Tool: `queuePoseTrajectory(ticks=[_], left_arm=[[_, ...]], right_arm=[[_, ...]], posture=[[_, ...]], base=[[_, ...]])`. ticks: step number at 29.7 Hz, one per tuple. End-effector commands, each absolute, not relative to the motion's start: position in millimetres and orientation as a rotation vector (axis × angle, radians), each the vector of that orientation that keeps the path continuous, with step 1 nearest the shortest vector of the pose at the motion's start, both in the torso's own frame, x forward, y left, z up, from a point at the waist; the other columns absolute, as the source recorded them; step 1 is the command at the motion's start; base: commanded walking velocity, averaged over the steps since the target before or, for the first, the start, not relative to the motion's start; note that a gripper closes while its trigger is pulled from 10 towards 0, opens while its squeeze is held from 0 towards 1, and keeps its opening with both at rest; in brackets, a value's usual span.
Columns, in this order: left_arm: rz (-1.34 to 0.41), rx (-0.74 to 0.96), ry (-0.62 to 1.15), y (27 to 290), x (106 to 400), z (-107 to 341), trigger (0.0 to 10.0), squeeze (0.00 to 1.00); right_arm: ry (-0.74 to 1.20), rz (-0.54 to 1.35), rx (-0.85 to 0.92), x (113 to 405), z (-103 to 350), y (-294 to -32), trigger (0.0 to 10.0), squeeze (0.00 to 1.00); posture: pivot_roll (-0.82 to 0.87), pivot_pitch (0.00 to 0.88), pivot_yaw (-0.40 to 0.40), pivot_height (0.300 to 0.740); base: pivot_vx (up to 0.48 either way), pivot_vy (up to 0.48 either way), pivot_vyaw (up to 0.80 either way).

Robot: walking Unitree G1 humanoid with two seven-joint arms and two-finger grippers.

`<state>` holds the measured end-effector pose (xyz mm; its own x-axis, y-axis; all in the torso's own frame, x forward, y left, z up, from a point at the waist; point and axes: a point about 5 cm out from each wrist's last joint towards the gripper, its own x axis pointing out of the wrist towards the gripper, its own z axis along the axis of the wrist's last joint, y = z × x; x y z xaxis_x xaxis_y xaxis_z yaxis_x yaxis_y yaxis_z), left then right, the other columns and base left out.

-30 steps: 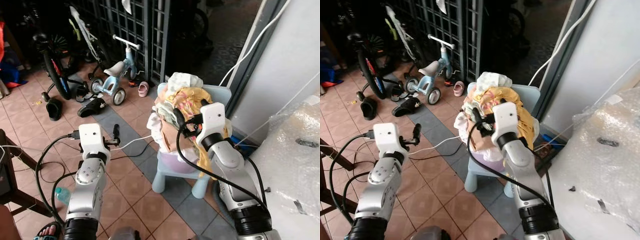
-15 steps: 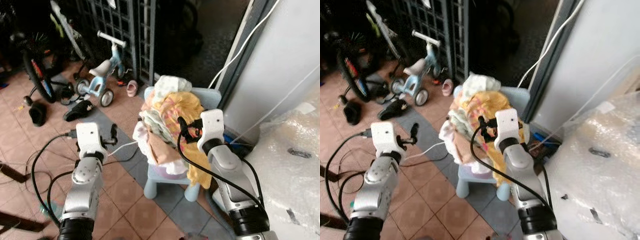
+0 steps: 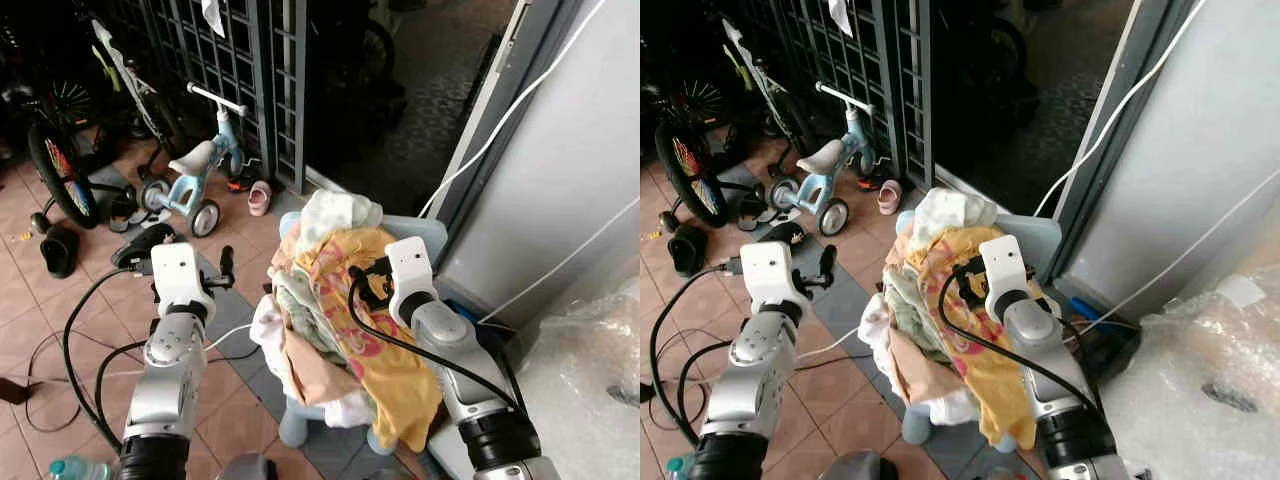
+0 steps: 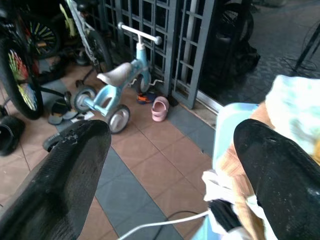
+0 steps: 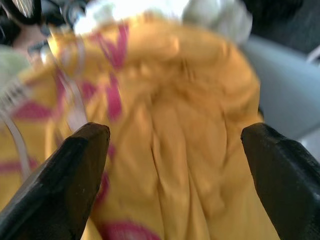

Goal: Clothes washing

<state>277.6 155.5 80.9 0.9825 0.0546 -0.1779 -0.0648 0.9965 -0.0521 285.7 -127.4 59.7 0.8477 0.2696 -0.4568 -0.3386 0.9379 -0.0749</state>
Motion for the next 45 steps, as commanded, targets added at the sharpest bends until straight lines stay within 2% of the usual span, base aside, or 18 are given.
queuePoseTrajectory(ticks=[1, 2, 3, 4, 5, 11, 19, 29, 36, 40, 43, 45], left_arm=[[0.052, -0.031, 0.208, 155.7, 271.7, 78.0, 10.0, 0.00], [0.052, -0.026, 0.211, 156.5, 270.8, 77.6, 10.0, 0.00], [0.057, -0.022, 0.213, 158.9, 269.5, 77.2, 10.0, 0.00], [0.061, -0.021, 0.214, 160.5, 268.7, 77.0, 10.0, 0.00], [0.065, -0.020, 0.216, 162.4, 267.7, 77.1, 10.0, 0.00], [0.068, 0.000, 0.251, 168.7, 257.5, 77.0, 10.0, 0.00], [0.055, 0.020, 0.259, 169.8, 256.3, 78.7, 10.0, 0.00], [0.046, 0.042, 0.270, 167.2, 253.3, 78.1, 10.0, 0.00], [0.043, 0.036, 0.271, 164.5, 256.6, 77.2, 10.0, 0.00], [0.024, 0.090, 0.274, 163.7, 257.4, 76.5, 10.0, 0.00], [0.012, 0.092, 0.270, 160.0, 259.2, 75.7, 10.0, 0.00], [0.018, 0.062, 0.268, 159.0, 260.4, 75.1, 10.0, 0.00]], right_arm=[[0.535, 0.327, -0.098, 281.4, 51.2, -128.6, 7.5, 0.00], [0.547, 0.330, -0.085, 280.9, 50.0, -128.1, 7.5, 0.00], [0.569, 0.329, -0.073, 280.5, 47.7, -127.9, 2.0, 0.00], [0.584, 0.327, -0.066, 280.3, 46.2, -127.8, 2.0, 0.00], [0.599, 0.326, -0.060, 280.5, 44.8, -127.8, 0.0, 0.00], [0.731, 0.339, 0.008, 279.2, 32.4, -127.5, 0.0, 0.00], [0.789, 0.340, 0.061, 279.3, 23.9, -116.9, 0.0, 0.00], [0.773, 0.276, 0.089, 291.4, 20.7, -103.4, 0.0, 0.00], [0.744, 0.246, 0.126, 295.5, 24.9, -105.1, 0.0, 0.00], [0.733, 0.224, 0.142, 296.4, 25.0, -108.2, 0.0, 0.00], [0.684, 0.219, 0.158, 300.1, 32.1, -110.7, 0.0, 0.00], [0.585, 0.227, 0.200, 304.4, 45.4, -111.4, 0.0, 0.00]], posture=[[0.02, 0.000, -0.016, 0.740], [0.02, 0.000, -0.016, 0.740], [0.03, 0.000, -0.020, 0.740], [0.03, 0.000, -0.020, 0.740], [0.03, 0.000, -0.022, 0.740], [0.05, 0.000, -0.016, 0.740], [0.07, 0.000, -0.016, 0.740], [0.08, 0.000, -0.020, 0.740], [0.06, 0.000, -0.022, 0.740], [0.06, 0.000, -0.022, 0.740], [0.05, 0.000, -0.020, 0.740], [0.04, 0.000, -0.022, 0.740]], base=[[0.000, 0.000, 0.00], [0.000, 0.000, 0.00], [0.000, 0.000, 0.00], [0.000, 0.000, 0.00], [0.000, 0.000, 0.00], [0.000, 0.000, 0.00], [0.000, 0.000, 0.00], [0.000, 0.000, 0.00], [0.000, 0.000, 0.00], [0.000, 0.000, 0.00], [0.000, 0.000, 0.00], [0.000, 0.000, 0.00]])
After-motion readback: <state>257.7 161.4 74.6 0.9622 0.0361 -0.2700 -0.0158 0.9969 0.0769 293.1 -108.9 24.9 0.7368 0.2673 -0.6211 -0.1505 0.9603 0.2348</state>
